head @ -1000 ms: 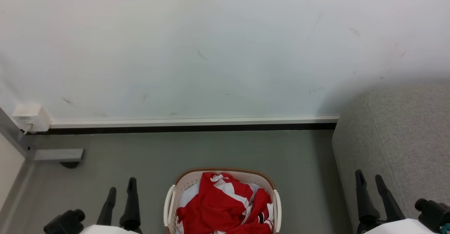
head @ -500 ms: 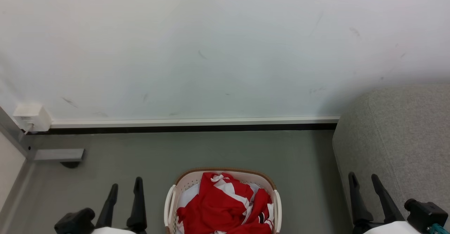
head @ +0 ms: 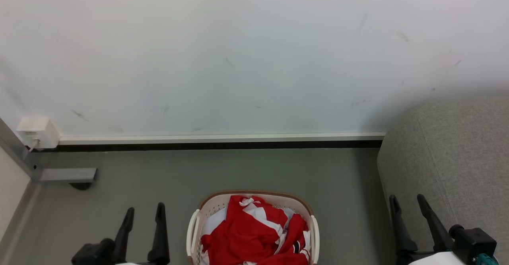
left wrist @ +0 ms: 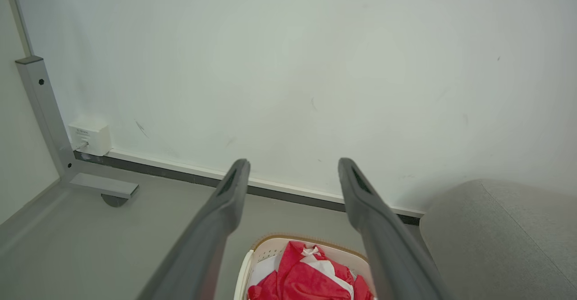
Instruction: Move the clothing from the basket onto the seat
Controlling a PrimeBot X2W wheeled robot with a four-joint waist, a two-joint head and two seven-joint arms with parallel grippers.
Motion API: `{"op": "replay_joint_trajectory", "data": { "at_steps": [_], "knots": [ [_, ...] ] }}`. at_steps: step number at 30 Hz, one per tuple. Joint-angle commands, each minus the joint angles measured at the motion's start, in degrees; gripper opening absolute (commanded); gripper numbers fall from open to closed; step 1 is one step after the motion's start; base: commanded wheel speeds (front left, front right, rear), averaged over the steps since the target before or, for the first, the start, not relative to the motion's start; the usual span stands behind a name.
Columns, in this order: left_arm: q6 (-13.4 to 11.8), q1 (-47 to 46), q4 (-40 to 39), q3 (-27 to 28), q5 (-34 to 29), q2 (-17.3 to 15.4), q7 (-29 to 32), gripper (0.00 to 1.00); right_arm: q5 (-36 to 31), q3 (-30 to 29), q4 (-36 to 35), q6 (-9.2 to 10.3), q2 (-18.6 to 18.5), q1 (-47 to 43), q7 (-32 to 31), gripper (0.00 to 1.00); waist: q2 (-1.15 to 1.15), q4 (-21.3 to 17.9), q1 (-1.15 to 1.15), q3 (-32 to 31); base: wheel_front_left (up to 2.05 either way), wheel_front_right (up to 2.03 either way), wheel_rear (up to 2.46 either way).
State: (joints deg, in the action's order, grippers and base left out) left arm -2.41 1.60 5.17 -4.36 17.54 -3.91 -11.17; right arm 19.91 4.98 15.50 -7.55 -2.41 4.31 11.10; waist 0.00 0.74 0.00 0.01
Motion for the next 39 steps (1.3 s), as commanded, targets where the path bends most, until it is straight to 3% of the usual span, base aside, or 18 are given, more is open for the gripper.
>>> {"op": "replay_joint_trajectory", "data": {
  "at_steps": [1, 39],
  "knots": [
    [-0.1, 0.3, -0.5, -0.1, -1.5, -0.5, -0.2, 1.0, -1.3, 0.1, 0.0, 0.08, -0.6, 0.3, 0.3, 1.0, 0.0, 0.0, 0.0, 0.0, 0.0, 0.0, 0.0],
    [1.5, 1.5, 0.9, 0.0, -14.9, 0.7, -4.0, 1.0, -12.0, 0.2, 3.8, 0.12, -0.7, 1.2, 4.1, 1.0, 0.0, -1.4, 0.0, 1.5, 0.0, 0.0, 0.0]
  ]
}}
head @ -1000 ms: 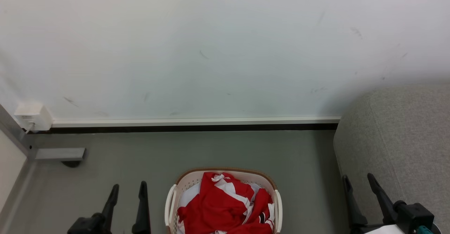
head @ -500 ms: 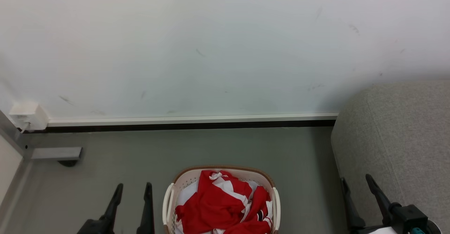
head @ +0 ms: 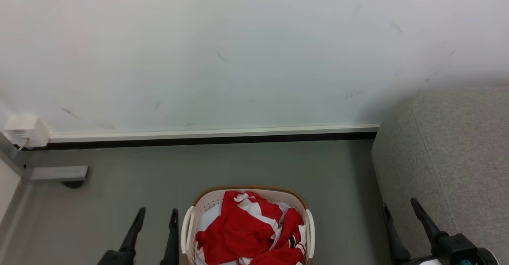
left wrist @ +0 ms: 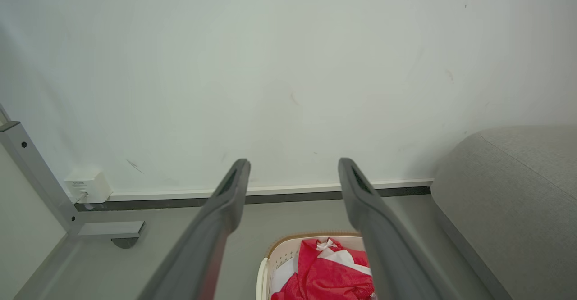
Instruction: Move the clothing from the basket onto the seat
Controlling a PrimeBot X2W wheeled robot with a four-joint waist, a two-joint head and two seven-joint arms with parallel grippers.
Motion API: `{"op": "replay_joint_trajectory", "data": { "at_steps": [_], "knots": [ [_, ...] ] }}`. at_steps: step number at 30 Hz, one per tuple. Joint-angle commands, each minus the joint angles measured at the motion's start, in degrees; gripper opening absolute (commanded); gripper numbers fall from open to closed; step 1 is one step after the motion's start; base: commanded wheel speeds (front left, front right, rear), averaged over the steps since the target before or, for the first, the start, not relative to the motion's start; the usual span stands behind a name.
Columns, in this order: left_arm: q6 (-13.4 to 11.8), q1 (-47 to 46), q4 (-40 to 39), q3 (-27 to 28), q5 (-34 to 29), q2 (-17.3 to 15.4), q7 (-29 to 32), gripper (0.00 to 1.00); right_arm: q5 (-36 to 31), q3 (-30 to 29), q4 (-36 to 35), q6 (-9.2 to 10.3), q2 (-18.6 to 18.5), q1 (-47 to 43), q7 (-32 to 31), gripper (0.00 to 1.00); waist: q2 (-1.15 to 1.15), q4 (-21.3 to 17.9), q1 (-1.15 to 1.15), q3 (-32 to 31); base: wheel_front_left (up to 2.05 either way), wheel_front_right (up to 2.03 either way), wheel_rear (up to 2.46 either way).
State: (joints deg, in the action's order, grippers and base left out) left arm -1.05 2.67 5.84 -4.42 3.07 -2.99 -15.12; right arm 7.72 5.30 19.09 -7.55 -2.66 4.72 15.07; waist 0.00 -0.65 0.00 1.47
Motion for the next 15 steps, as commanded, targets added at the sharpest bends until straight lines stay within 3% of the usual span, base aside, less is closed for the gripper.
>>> {"op": "replay_joint_trajectory", "data": {
  "at_steps": [1, 15],
  "knots": [
    [0.2, 0.5, 0.2, 0.0, -0.4, -0.1, -0.1, 1.0, 0.4, -0.1, 0.3, 0.12, -0.4, 0.9, 0.1, 1.0, 0.0, -0.1, 0.0, 0.0, 0.0, 0.0, 0.0],
    [3.0, -4.3, 2.6, -0.6, 0.0, 0.0, -0.1, 1.0, 1.7, -0.3, -1.3, 0.12, -0.4, 3.2, 0.1, 1.0, 0.0, -1.4, 0.0, 5.6, 0.0, 0.0, 0.0]
  ]
}}
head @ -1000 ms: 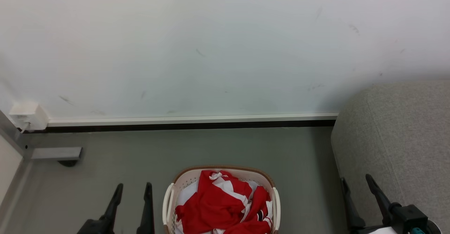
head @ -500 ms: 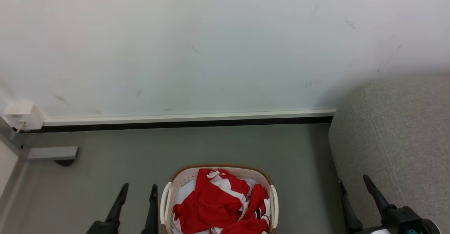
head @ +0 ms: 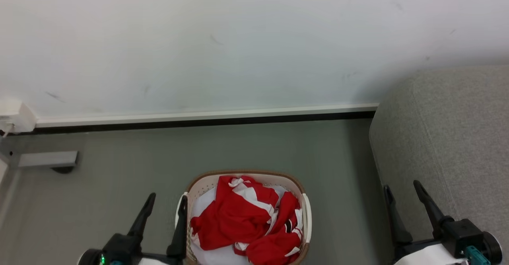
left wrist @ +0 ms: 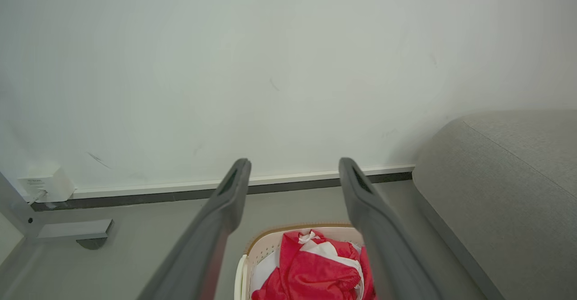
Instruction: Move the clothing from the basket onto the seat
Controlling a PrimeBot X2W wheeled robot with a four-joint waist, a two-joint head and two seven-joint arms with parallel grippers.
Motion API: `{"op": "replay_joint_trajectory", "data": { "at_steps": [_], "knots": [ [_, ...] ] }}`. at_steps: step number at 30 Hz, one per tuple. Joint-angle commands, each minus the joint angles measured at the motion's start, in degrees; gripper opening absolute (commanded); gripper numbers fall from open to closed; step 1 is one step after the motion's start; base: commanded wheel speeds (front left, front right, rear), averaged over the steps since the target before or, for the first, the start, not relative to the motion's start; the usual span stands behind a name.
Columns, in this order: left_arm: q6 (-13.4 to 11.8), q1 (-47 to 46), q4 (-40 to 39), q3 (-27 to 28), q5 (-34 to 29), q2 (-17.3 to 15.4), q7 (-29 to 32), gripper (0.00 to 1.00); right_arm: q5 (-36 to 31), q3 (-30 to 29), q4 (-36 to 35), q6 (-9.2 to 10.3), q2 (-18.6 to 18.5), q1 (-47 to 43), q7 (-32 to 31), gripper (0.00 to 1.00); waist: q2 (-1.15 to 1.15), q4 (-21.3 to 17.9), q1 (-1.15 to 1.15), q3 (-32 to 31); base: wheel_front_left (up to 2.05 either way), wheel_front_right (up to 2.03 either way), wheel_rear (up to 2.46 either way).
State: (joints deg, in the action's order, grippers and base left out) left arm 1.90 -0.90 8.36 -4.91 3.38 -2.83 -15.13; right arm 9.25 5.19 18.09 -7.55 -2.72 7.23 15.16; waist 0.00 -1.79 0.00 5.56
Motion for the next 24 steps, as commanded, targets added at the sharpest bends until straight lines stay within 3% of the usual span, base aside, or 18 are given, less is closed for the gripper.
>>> {"op": "replay_joint_trajectory", "data": {
  "at_steps": [1, 9, 14, 24],
  "knots": [
    [0.5, -1.6, 0.3, -0.3, -0.6, -0.2, 0.0, 1.0, -0.1, -0.3, -0.6, 0.12, -0.3, 1.2, 0.0, 1.0, 0.0, -0.3, 0.0, 2.8, 0.0, 0.0, 0.0],
    [4.2, -14.7, 6.1, -5.8, -2.4, -0.4, 0.0, 1.0, -2.1, -1.0, -3.9, 0.12, -0.3, 7.2, 0.0, 1.0, 0.0, -0.2, 0.0, 15.5, 0.0, 0.0, 0.0],
    [5.1, -23.2, 10.3, -10.0, -3.4, -1.0, 0.0, 1.0, -3.2, -1.1, -6.3, 0.12, -0.3, 11.1, 0.0, 1.0, 0.0, -0.5, 0.0, 23.2, 0.0, 0.0, 0.0],
    [5.2, -40.7, 32.3, -15.6, -2.5, -0.7, 0.1, 1.0, -5.4, -2.4, -13.2, 0.12, -0.2, 15.9, 0.0, 1.0, 0.0, -1.4, 0.0, 36.3, 0.0, 0.0, 0.0]
  ]
}}
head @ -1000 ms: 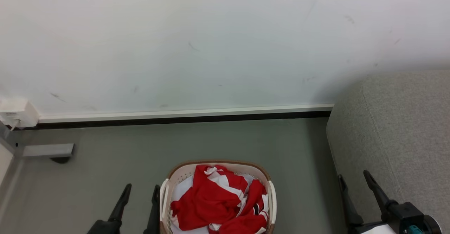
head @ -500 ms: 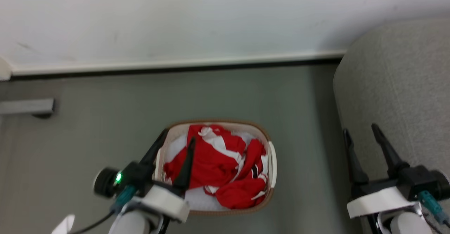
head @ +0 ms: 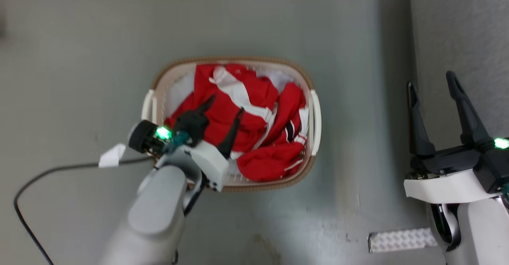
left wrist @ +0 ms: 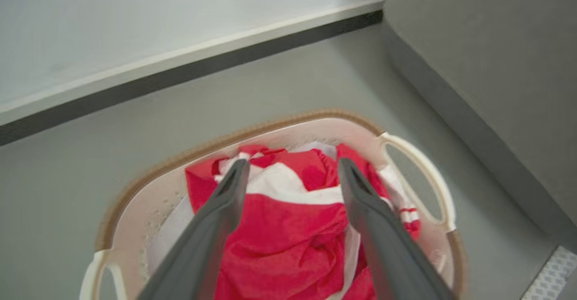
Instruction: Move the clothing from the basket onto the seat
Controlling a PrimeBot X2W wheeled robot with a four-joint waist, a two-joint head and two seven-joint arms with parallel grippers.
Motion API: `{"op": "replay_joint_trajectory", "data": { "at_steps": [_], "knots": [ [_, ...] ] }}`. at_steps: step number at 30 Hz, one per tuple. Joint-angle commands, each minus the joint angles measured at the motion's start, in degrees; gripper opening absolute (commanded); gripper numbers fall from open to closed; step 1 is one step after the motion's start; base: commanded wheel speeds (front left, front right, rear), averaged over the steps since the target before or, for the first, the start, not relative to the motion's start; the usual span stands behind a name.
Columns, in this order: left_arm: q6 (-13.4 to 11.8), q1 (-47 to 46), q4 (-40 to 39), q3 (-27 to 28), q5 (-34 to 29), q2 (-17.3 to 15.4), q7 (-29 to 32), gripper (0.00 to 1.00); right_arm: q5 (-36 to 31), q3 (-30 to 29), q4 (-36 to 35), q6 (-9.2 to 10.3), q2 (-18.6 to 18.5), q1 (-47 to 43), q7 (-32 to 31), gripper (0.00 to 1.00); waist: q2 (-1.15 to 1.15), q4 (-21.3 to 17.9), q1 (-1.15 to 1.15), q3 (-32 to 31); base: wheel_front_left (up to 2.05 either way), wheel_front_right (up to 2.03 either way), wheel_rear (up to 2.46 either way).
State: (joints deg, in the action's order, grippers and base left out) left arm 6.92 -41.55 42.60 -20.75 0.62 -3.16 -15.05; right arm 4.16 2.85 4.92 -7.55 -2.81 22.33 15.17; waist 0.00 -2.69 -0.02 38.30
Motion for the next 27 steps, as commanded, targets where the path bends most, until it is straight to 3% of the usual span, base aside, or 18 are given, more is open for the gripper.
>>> {"op": "replay_joint_trajectory", "data": {
  "at_steps": [1, 11, 27],
  "knots": [
    [-0.5, -1.5, 0.8, 0.3, 0.3, -0.3, 0.1, 1.0, -0.5, -0.2, -0.6, 0.12, -0.2, 1.0, 0.0, 1.0, 0.0, -0.5, 0.02, 4.3, 0.0, 0.0, 0.0],
    [-3.6, -11.2, 18.4, 1.1, 3.1, 0.0, 1.4, 1.0, 0.1, 1.3, -3.2, 0.12, -0.2, 1.1, 0.0, 1.0, 0.0, -1.8, 0.02, 8.6, 0.0, 0.0, 0.0],
    [-1.8, -18.8, 28.2, 1.9, 6.5, -0.6, 1.2, 1.0, 0.6, 1.7, -5.1, 0.12, -0.1, -0.7, 0.0, 1.0, 0.0, -3.8, 0.02, 13.5, 0.0, 0.0, 0.0]
  ]
}}
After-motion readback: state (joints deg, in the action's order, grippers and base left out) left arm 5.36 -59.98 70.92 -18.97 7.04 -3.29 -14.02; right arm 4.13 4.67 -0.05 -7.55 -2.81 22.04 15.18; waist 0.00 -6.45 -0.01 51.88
